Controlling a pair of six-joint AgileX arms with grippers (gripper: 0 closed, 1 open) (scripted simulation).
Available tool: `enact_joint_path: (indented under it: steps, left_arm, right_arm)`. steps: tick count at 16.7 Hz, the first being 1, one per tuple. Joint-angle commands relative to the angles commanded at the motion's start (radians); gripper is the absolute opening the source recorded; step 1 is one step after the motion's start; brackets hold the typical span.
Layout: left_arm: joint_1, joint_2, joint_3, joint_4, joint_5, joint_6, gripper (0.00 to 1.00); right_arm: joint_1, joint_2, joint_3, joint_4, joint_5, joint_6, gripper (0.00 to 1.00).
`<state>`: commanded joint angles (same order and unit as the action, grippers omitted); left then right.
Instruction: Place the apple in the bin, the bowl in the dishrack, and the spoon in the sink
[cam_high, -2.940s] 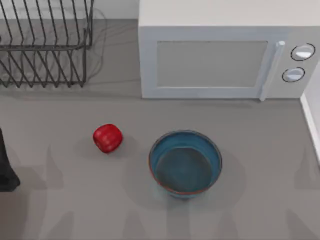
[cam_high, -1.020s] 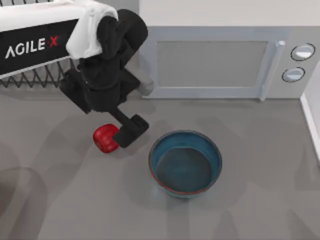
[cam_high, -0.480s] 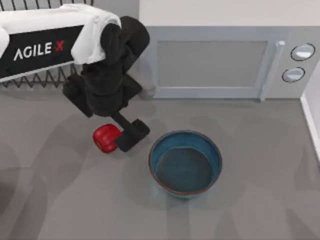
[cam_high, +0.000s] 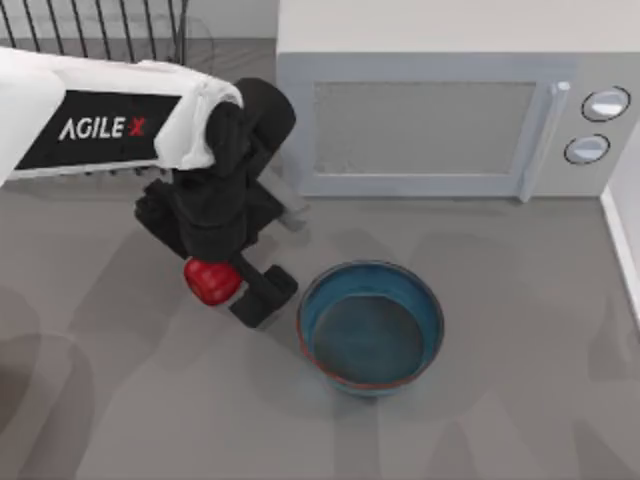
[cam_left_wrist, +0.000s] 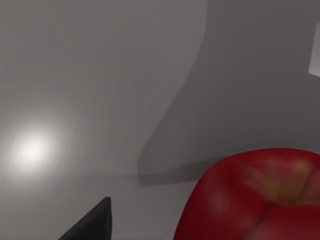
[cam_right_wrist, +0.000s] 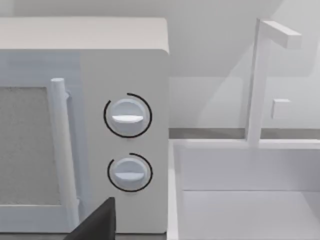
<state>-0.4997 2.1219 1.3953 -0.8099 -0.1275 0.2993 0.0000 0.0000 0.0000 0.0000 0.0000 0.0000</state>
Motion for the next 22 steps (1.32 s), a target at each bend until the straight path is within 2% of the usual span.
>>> enact_joint_path:
  steps: [2, 15, 22]
  left_arm:
    - [0.0, 0.0, 0.0, 0.0, 0.0, 0.0, 1.0]
    - [0.0, 0.0, 0.0, 0.0, 0.0, 0.0, 0.02]
    - [0.0, 0.0, 0.0, 0.0, 0.0, 0.0, 0.0]
  right_arm:
    - [0.0, 0.0, 0.0, 0.0, 0.0, 0.0, 1.0]
    - [0.0, 0.0, 0.0, 0.0, 0.0, 0.0, 1.0]
    - [0.0, 0.0, 0.0, 0.0, 0.0, 0.0, 1.0]
